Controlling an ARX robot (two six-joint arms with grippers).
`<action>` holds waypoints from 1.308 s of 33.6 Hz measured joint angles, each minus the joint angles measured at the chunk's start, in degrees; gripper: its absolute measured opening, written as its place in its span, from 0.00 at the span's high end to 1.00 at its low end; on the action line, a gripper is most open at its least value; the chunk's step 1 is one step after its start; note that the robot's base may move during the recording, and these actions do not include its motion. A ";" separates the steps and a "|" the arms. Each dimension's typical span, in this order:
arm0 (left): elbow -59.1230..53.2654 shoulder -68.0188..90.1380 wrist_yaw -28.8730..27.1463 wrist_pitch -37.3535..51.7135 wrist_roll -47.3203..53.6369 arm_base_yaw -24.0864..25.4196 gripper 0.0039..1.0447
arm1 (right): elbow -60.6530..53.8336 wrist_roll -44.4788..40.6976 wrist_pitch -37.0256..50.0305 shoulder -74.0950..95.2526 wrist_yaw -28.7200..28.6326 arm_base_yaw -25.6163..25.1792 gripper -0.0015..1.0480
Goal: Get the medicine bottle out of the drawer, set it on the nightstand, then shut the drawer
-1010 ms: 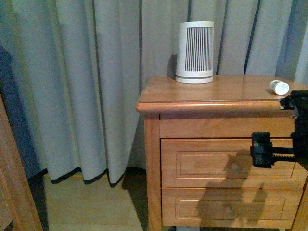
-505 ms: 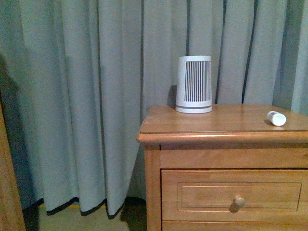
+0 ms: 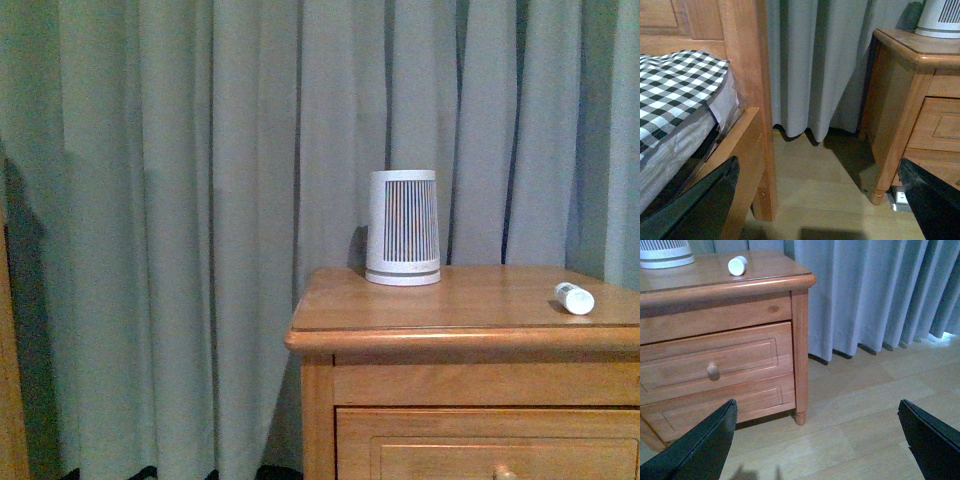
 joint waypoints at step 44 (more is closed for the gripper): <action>0.00 0.00 0.00 0.00 0.00 0.00 0.06 | -5.68 -7.43 3.98 -9.31 -39.08 -16.04 0.18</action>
